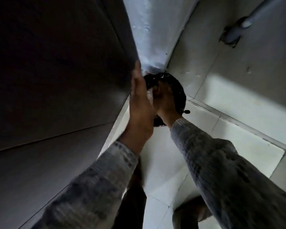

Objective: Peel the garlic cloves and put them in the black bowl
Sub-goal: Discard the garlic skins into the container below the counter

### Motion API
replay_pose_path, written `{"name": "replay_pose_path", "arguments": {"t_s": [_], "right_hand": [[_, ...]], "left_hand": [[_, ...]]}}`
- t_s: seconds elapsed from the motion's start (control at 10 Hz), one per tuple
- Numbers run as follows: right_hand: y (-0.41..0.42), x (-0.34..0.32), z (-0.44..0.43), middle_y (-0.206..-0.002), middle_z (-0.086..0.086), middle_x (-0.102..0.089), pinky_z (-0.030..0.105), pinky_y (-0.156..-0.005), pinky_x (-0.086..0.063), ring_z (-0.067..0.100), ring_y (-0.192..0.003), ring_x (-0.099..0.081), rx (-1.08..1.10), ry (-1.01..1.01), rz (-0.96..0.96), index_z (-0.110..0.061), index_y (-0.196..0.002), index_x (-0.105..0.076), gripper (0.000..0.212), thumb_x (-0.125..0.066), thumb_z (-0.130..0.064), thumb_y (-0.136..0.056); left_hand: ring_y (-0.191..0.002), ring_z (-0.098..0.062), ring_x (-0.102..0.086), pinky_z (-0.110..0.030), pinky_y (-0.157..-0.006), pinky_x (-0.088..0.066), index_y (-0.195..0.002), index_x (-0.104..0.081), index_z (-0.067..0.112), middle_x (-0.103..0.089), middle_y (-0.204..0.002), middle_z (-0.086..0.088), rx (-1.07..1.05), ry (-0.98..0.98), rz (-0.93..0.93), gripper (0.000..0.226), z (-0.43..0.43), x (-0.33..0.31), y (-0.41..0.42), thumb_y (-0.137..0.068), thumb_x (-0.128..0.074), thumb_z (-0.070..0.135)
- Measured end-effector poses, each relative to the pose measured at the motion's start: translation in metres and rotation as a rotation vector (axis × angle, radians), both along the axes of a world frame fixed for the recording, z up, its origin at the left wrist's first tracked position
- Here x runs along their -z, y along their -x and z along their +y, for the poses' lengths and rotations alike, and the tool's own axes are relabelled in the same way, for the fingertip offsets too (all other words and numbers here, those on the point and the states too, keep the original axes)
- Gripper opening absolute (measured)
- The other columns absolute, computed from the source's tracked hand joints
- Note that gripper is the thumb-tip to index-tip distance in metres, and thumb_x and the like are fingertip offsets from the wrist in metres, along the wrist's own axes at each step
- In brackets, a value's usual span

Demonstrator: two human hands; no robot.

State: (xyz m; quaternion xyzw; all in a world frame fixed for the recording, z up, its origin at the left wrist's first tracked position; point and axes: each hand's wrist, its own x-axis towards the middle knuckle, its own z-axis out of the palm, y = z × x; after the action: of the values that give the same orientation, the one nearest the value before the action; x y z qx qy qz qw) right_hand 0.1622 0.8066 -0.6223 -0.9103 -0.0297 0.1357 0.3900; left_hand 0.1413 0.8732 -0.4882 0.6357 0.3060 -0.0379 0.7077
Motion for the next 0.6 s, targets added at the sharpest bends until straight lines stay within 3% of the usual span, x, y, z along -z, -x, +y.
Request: {"name": "replay_pose_path", "arguments": {"t_s": [0.1,0.2,0.3,0.4,0.5,0.6], "right_hand": [[-0.003,-0.070,0.017,-0.137,-0.011,-0.063,0.037,-0.115,-0.044,0.012,-0.135,-0.056,0.024,-0.411,0.146,-0.035,-0.129,-0.062,0.040,-0.037,-0.056,-0.106],[0.005,-0.074,0.008,-0.139,-0.017,-0.061,0.034,-0.116,-0.042,0.005,-0.136,-0.053,0.000,-0.226,0.102,-0.044,-0.130,-0.061,0.033,-0.040,-0.052,-0.107],[0.016,-0.056,-0.025,-0.158,-0.002,-0.044,0.042,-0.117,-0.040,0.021,-0.144,-0.045,0.007,0.070,0.224,-0.036,-0.153,-0.042,0.053,-0.051,-0.038,-0.102],[0.013,-0.062,-0.042,-0.167,0.002,-0.027,0.046,-0.123,-0.032,0.026,-0.152,-0.031,0.003,0.115,0.289,-0.033,-0.159,-0.033,0.067,-0.056,-0.027,-0.097],[0.023,-0.140,-0.055,-0.166,0.002,-0.030,0.045,-0.121,-0.034,0.024,-0.152,-0.032,-0.051,-0.022,0.113,-0.026,-0.159,-0.035,0.084,-0.067,-0.027,-0.082],[0.039,-0.195,-0.069,-0.161,0.005,-0.039,0.044,-0.117,-0.040,0.025,-0.146,-0.040,-0.068,0.009,0.042,-0.022,-0.158,-0.036,0.095,-0.071,-0.037,-0.071]], "left_hand": [[-0.144,-0.008,-0.042,-0.046,-0.123,-0.027,-0.152,-0.045,0.032,-0.045,-0.157,0.011,0.295,-0.493,-0.116,0.069,0.023,0.072,0.005,-0.096,-0.039,0.071],[-0.135,-0.013,-0.054,-0.048,-0.116,-0.036,-0.151,-0.047,0.031,-0.054,-0.149,0.011,0.376,-0.408,-0.025,0.082,0.027,0.051,-0.006,-0.088,-0.038,0.082],[-0.139,-0.012,-0.049,-0.043,-0.115,-0.036,-0.139,-0.060,0.036,-0.055,-0.149,0.011,0.497,-0.250,-0.121,0.075,0.022,-0.002,-0.001,-0.094,-0.018,0.080],[-0.133,-0.005,-0.053,-0.040,-0.113,-0.039,-0.137,-0.062,0.035,-0.060,-0.142,0.013,0.503,-0.390,-0.150,0.059,0.035,-0.007,0.021,-0.102,-0.027,0.067],[-0.132,-0.015,-0.052,-0.040,-0.115,-0.040,-0.148,-0.052,0.023,-0.057,-0.144,-0.001,0.483,-0.541,0.019,0.055,0.052,-0.023,0.040,-0.095,-0.058,0.038],[-0.124,-0.026,-0.055,-0.033,-0.107,-0.044,-0.151,-0.046,0.020,-0.056,-0.138,-0.009,0.674,-0.742,0.006,0.072,0.049,-0.058,0.053,-0.083,-0.070,0.019]]}}
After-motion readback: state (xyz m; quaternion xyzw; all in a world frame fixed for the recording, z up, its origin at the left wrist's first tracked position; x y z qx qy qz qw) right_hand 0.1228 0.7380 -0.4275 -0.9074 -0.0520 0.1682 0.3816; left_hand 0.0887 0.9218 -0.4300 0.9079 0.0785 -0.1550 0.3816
